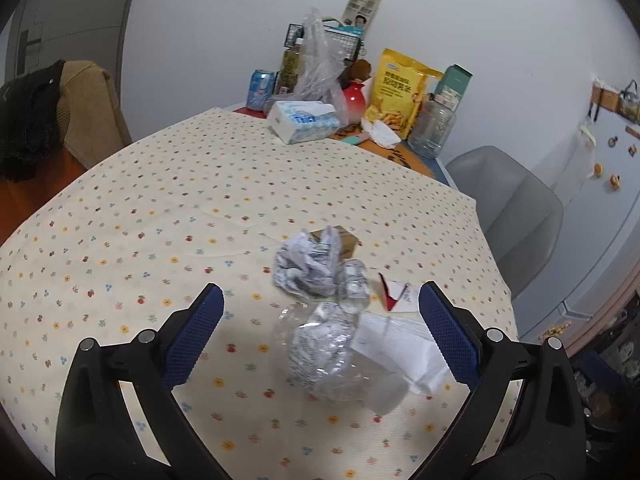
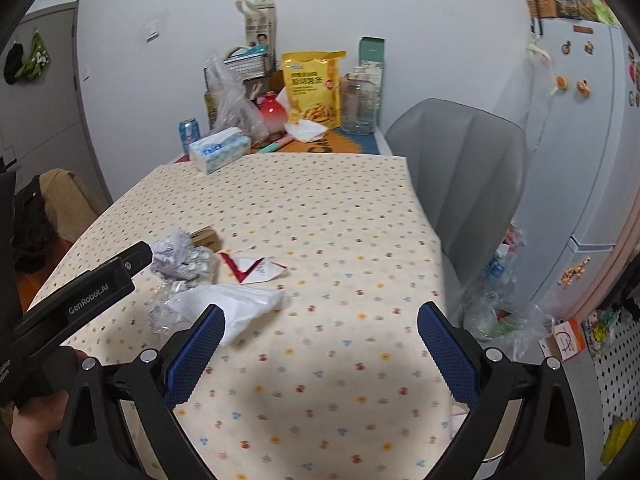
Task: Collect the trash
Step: 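Move both open tools back over the remaining trash on the table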
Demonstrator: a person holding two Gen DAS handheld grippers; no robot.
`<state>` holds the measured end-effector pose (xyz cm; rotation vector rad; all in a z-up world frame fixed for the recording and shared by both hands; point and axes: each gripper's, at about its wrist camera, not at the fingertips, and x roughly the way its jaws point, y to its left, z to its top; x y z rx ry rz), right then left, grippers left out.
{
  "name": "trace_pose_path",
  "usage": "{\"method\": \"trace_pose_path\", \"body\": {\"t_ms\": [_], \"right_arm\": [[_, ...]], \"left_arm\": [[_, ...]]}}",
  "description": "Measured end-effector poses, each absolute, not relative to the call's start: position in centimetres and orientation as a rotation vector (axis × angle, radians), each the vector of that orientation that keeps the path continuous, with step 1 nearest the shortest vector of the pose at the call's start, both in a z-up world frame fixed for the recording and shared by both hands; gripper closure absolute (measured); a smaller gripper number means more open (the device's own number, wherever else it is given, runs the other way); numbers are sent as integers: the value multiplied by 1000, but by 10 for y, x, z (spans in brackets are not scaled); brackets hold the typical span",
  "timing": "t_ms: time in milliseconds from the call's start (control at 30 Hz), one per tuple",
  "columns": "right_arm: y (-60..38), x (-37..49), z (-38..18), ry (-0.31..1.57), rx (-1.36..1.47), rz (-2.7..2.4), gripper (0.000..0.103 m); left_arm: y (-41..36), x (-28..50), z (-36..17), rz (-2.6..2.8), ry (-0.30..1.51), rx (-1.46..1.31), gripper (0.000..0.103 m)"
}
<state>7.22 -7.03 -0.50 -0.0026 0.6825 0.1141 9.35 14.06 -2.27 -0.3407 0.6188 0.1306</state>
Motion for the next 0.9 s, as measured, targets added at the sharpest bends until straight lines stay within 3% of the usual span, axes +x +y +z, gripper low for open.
{"method": "trace_pose_path", "body": {"t_ms": [267, 767, 867, 900], "right_arm": [[-43, 82, -18, 723, 14, 182, 13], [-24, 125, -62, 864, 52, 226, 31], [-23, 131, -70, 895, 62, 248, 48], [-22, 132, -72, 907, 66, 260, 59]], "left_arm": [[175, 94, -35, 171, 630, -380, 6], [177, 120, -56, 150, 684, -370, 6], [175, 128, -56, 143, 687, -357, 12], [174, 130, -57, 137, 691, -351, 14]]}}
